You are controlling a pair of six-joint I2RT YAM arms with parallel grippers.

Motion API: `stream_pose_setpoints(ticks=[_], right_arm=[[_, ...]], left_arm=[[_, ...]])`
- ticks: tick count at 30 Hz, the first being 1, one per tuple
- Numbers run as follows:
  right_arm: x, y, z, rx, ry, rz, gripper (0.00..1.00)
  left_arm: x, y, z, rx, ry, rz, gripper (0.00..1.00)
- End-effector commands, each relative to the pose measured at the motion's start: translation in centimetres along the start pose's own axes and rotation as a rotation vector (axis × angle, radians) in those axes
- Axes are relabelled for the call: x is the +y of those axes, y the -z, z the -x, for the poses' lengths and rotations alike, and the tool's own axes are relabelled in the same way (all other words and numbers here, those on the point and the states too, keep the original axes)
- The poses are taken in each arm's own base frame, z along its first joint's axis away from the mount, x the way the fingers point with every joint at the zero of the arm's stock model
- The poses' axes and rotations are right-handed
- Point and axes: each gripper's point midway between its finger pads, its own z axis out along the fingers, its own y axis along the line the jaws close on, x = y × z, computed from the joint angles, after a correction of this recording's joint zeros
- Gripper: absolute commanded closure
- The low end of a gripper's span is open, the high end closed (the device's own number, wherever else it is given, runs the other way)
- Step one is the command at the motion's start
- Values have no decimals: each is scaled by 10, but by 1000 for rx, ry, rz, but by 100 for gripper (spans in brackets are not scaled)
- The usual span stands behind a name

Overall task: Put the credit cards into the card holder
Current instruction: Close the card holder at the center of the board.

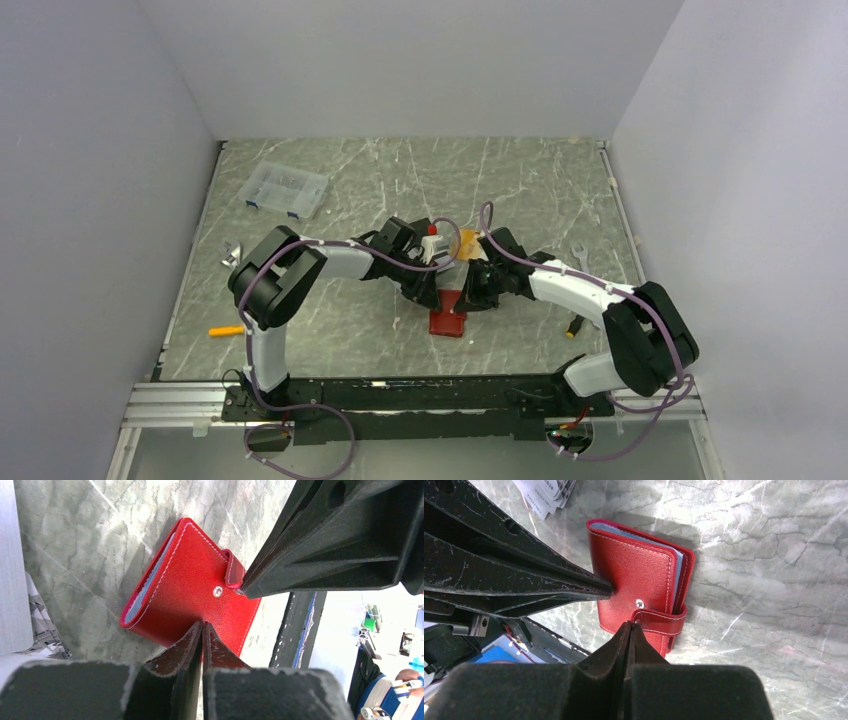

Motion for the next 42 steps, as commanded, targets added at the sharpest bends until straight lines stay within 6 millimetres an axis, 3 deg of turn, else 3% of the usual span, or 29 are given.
stream_pose_setpoints(ticks=[1,7,17,31,42], right_arm=[[10,6,10,-42,7,26,100],[0,4,8,-50,17,-41,100],[6,-11,2,-27,60,-72,100],[5,-9,16,-68,81,-123,100],[4,-24,6,-28,90,-128,100]], left_arm=[[-1,3,2,-12,-60,27,89],[-1,3,2,-11,-59,26,90],[-3,3,3,-14,-65,21,90],[-7,5,4,-16,-68,11,91],[-8,6,6,-21,-78,9,92]])
